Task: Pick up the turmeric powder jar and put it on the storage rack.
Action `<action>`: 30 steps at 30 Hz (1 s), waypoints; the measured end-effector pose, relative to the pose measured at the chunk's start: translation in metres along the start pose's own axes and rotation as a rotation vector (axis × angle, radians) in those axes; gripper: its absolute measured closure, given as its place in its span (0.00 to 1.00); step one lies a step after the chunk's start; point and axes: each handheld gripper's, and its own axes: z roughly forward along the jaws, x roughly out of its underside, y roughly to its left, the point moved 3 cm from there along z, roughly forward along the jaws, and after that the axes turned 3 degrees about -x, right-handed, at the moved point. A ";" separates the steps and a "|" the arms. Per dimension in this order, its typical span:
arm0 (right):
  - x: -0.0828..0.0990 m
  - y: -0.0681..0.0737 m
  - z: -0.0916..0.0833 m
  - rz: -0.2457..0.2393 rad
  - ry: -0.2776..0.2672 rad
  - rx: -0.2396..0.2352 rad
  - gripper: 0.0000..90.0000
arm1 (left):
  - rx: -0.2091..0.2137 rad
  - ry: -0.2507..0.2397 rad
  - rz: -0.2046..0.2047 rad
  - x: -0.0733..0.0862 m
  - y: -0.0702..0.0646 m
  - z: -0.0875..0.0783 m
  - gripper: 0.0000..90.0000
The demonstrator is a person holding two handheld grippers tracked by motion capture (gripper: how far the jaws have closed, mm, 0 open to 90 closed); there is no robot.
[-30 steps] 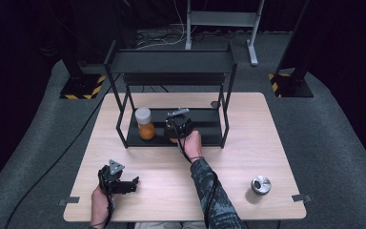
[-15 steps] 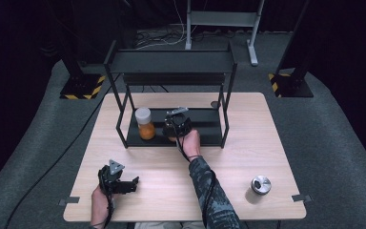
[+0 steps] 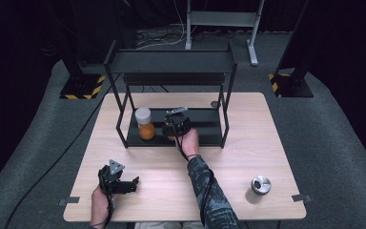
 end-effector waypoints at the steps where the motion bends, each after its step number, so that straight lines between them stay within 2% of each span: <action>1: 0.000 0.000 0.001 0.003 0.001 0.000 0.34 | 0.000 0.001 0.001 0.000 0.000 0.000 0.01; 3: 0.001 0.000 0.002 0.019 0.004 -0.003 0.34 | -0.001 -0.001 0.000 0.000 0.000 0.000 0.01; 10: 0.004 -0.001 0.007 0.025 -0.002 0.007 0.34 | -0.001 -0.001 0.000 0.000 0.000 0.000 0.01; 19: 0.010 0.001 0.011 0.033 -0.041 0.018 0.34 | 0.001 0.000 0.000 0.000 0.000 0.000 0.01; 30: 0.012 0.002 0.015 0.043 -0.060 0.027 0.34 | 0.001 0.000 0.000 0.000 0.000 0.000 0.01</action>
